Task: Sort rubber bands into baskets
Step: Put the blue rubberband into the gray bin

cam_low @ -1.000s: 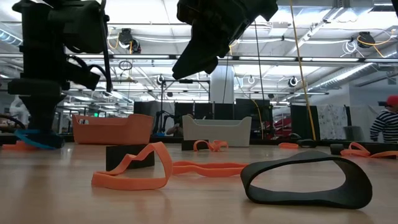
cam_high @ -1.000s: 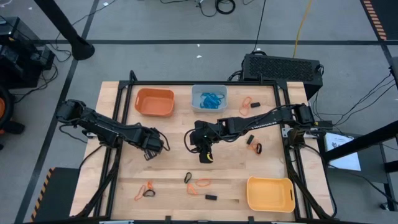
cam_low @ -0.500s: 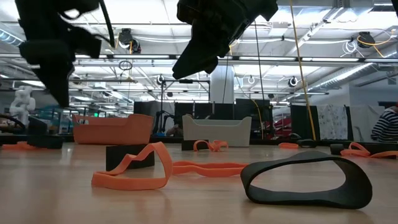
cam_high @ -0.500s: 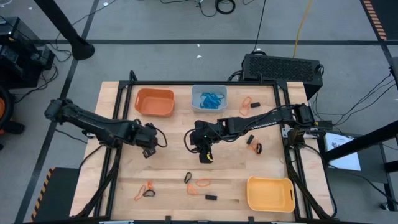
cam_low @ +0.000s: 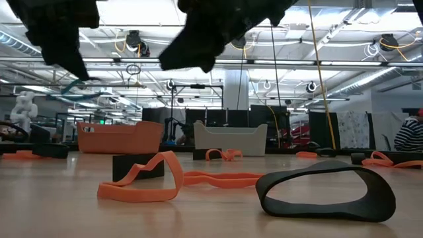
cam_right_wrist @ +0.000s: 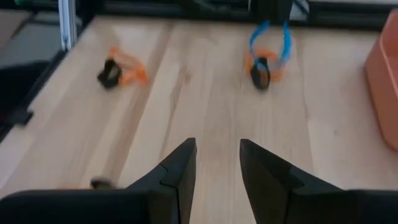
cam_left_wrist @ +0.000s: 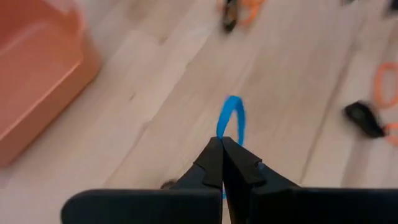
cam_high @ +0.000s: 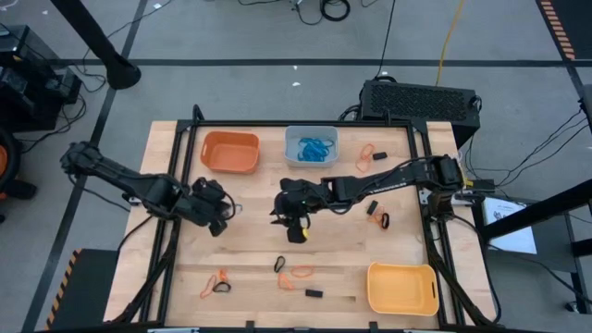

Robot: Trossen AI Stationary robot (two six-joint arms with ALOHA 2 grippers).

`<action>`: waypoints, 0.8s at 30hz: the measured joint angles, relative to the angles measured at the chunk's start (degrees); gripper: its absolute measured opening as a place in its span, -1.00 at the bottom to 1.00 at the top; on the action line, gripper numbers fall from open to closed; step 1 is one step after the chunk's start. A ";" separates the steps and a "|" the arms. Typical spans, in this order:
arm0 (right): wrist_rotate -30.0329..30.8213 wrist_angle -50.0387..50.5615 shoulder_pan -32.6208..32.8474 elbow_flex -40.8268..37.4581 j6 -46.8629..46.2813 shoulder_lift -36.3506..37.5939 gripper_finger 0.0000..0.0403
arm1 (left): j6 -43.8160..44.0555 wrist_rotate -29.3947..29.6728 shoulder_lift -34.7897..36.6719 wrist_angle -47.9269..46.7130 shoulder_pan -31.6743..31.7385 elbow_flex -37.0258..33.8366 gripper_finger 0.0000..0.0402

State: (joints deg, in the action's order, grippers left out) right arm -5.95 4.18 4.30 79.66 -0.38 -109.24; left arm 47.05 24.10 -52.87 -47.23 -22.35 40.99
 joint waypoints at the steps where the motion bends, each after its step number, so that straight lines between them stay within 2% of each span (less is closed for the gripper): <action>1: 0.00 -0.96 0.08 0.00 0.05 -0.48 -0.42 | -0.80 0.46 -0.11 2.23 -0.47 -0.42 -0.99; 8: -0.18 -6.83 0.10 0.00 0.46 -3.29 -0.42 | -5.94 6.65 -2.49 15.80 -3.02 -2.38 -0.99; 12: -0.22 -7.09 0.47 0.00 1.76 -3.38 -0.42 | -11.56 7.58 -4.29 24.85 -3.30 -4.86 -1.00; 18: -0.35 -9.03 1.14 -0.02 3.43 -3.38 -0.42 | -16.07 7.95 -8.19 29.87 -3.30 -5.68 -1.00; 24: -0.01 -9.79 1.02 -0.02 3.82 -3.40 -0.40 | -16.39 7.91 -12.05 31.96 -3.30 -5.68 -1.00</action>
State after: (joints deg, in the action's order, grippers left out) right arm -5.96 -5.62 5.32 79.64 3.44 -112.64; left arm 30.67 32.01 -64.92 -15.27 -25.65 35.31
